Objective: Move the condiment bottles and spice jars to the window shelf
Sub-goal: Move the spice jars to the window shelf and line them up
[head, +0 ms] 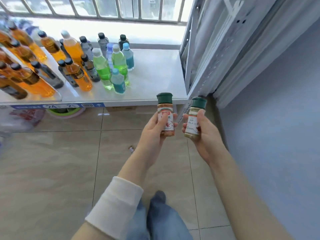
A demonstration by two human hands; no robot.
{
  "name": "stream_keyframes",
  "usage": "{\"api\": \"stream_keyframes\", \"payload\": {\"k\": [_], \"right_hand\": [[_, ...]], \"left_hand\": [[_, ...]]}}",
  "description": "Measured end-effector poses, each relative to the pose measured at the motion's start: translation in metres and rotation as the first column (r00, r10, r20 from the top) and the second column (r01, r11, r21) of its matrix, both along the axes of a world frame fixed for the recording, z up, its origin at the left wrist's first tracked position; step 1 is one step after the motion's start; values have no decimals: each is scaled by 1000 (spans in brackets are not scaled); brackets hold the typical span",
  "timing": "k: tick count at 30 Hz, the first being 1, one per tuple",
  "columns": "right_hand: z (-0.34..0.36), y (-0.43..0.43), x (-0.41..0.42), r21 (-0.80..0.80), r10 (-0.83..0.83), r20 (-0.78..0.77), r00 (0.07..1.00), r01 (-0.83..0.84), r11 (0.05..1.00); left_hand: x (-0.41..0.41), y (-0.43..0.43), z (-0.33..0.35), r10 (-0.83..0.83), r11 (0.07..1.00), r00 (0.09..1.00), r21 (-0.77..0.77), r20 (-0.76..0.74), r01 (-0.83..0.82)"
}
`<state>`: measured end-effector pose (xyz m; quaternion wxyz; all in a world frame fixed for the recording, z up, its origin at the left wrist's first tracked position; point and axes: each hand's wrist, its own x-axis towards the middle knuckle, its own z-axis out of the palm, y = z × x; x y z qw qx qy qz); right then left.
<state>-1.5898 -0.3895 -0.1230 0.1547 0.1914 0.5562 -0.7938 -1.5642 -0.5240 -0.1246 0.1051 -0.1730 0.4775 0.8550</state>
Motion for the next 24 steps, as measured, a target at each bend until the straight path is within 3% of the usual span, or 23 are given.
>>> {"api": "stream_keyframes", "payload": {"k": [6,11,15,20,24], "right_hand": [[44,34,-20,-70,-38,-71,997,33,997],[87,52,-39,9,50,-201,978,-49,999],[119,58,-73,93,8,-302,953,21,995],[166,48,-135,201,-3,-449,893,105,974],[198,28,-193,135,12,-509,860,66,989]], "left_hand": [[-23,24,52,-14,993,988,-121,-157,-5],[-51,31,94,-58,964,963,-264,-265,-15],[-90,29,122,-68,934,945,-354,-319,-52],[-143,21,159,-82,921,908,-378,-411,-88],[-186,13,183,-87,933,870,-347,-486,-100]]}}
